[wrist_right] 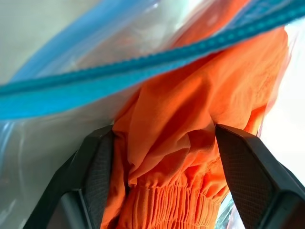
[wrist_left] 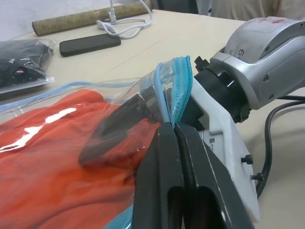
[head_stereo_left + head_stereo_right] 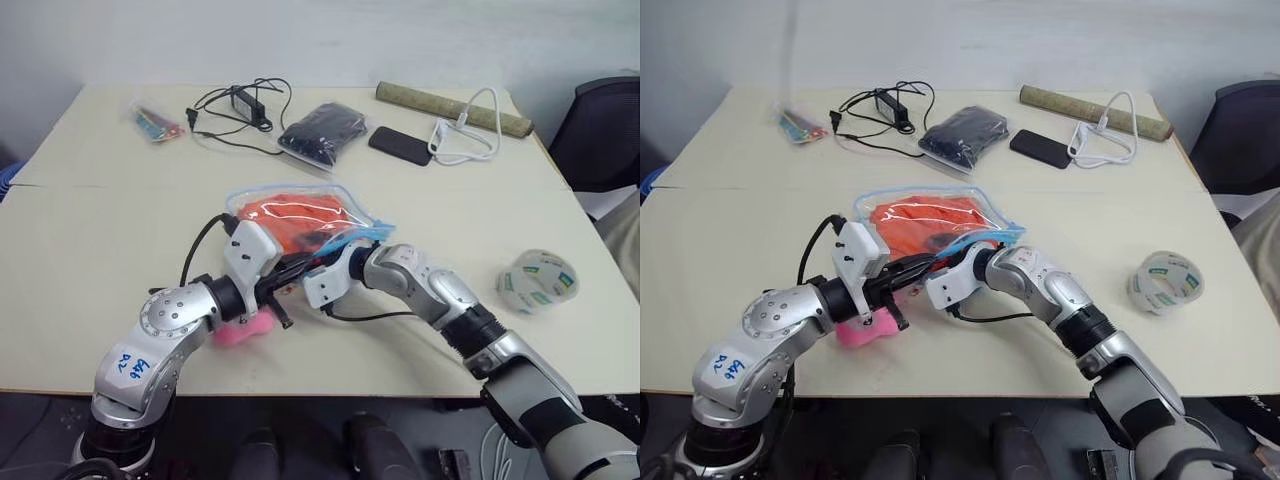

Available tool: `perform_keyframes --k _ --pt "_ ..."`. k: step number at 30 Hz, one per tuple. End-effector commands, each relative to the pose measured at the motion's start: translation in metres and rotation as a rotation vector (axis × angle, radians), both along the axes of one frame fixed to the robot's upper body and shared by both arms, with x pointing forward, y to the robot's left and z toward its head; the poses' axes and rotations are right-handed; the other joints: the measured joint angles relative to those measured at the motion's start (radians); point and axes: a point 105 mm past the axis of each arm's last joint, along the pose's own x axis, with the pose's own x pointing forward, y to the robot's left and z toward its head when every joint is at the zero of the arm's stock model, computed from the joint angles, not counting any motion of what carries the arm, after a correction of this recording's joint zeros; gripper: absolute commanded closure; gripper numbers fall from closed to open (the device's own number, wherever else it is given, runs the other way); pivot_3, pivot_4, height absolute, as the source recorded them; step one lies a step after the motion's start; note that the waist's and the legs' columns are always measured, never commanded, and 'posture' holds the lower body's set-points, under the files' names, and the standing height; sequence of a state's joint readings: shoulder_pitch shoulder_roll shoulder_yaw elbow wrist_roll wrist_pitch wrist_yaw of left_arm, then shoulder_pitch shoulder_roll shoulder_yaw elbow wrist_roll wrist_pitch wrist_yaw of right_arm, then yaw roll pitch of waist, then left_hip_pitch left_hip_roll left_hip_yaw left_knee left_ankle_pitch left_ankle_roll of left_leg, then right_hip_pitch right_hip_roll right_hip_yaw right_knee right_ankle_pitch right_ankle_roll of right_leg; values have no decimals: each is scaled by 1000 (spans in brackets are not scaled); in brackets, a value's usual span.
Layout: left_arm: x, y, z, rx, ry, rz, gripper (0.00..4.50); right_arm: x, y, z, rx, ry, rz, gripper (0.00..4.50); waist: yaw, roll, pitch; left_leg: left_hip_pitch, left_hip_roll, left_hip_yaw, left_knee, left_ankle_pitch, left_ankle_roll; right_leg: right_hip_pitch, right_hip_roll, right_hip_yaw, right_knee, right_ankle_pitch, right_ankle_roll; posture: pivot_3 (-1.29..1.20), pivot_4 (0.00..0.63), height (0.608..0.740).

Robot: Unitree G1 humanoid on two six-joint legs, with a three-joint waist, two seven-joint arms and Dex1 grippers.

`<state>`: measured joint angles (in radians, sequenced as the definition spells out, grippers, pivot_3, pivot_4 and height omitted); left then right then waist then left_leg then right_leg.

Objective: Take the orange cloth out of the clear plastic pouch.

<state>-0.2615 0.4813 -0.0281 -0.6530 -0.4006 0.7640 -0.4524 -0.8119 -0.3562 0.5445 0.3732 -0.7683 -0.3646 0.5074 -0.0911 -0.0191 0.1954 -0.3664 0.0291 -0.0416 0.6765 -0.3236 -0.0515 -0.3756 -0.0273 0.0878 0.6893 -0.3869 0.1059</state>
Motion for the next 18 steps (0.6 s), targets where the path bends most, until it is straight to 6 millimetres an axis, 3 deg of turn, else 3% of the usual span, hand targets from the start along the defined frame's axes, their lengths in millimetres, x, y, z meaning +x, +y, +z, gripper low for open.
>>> perform_keyframes --k 1,8,14,18 --pt "-3 4 0 6 -31 2 4500 -2 -3 -19 -36 59 -11 2003 2 0 0 0 0 0 0 0 0 0 0 0 0 0 0 0 150 740" --pt "1 19 -14 16 -3 50 4500 -9 -13 -27 -42 97 -9 4408 7 0 0 -2 -1 -1 0 0 0 0 -1 0 -2 0 0 0 150 740" --pt "4 27 -21 17 13 78 4500 -7 -20 -27 -44 104 -26 4467 8 0 0 -2 -1 -2 -1 0 0 0 -2 0 -3 0 0 0 150 740" --pt "5 32 -25 26 16 93 4500 -4 -24 -17 -16 89 -40 4467 9 0 0 -2 -1 -3 -3 0 0 0 -2 0 -5 0 0 0 150 740"
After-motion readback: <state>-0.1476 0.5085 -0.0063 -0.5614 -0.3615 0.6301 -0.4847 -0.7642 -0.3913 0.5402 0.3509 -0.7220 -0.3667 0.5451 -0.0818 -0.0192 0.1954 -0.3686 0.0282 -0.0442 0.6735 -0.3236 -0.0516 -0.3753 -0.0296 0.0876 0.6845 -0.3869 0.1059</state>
